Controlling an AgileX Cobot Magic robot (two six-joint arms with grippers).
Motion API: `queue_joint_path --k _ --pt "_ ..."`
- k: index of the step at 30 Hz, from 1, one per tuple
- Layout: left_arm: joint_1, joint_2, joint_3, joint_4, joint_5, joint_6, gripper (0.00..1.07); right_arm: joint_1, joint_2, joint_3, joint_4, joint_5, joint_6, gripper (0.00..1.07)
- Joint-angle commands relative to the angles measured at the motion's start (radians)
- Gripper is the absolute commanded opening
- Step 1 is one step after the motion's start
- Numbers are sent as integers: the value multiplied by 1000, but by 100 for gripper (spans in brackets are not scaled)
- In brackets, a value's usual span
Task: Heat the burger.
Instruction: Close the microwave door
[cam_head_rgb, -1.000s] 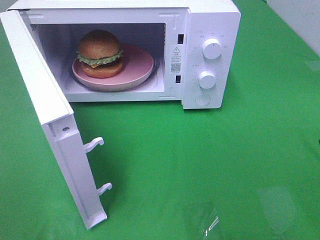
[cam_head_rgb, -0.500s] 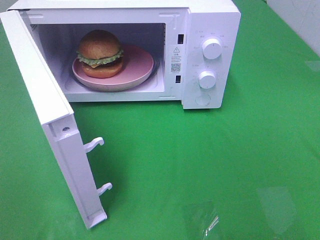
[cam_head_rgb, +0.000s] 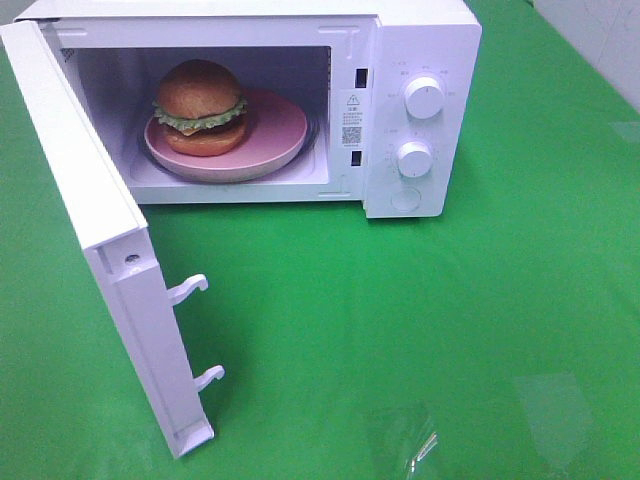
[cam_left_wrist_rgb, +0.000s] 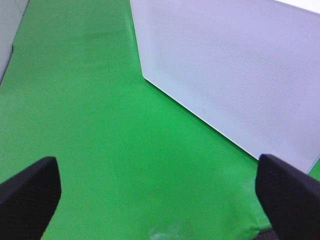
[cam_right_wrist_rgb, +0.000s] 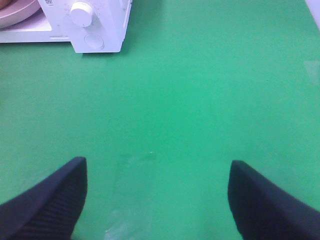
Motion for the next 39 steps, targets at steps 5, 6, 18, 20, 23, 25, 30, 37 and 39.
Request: queue_joint_path --k 5,6,18,20,23,25,30,37,39 --pt "-1 -23 3 -6 -13 -3 98 -34 -122 16 2 24 -3 76" --pt "-1 -23 3 -6 -13 -3 98 -34 -150 16 2 24 -3 76" --pt "-1 -19 3 -6 -13 -3 98 -74 -210 18 5 24 -15 76" --pt "-1 -19 3 -6 -13 -3 98 -74 -210 18 5 24 -15 76" --pt "-1 -19 3 -6 -13 -3 98 -74 -210 18 5 24 -15 76" --pt "-1 -19 3 -6 -13 -3 98 -74 -210 18 5 24 -15 76" --pt "-1 -19 3 -6 -13 -3 98 -74 -210 18 5 24 -15 76" --pt "-1 -19 3 -6 -13 -3 98 -74 -210 18 5 24 -15 76" --pt "-1 -19 3 -6 -13 -3 98 -74 -210 18 5 24 -15 76"
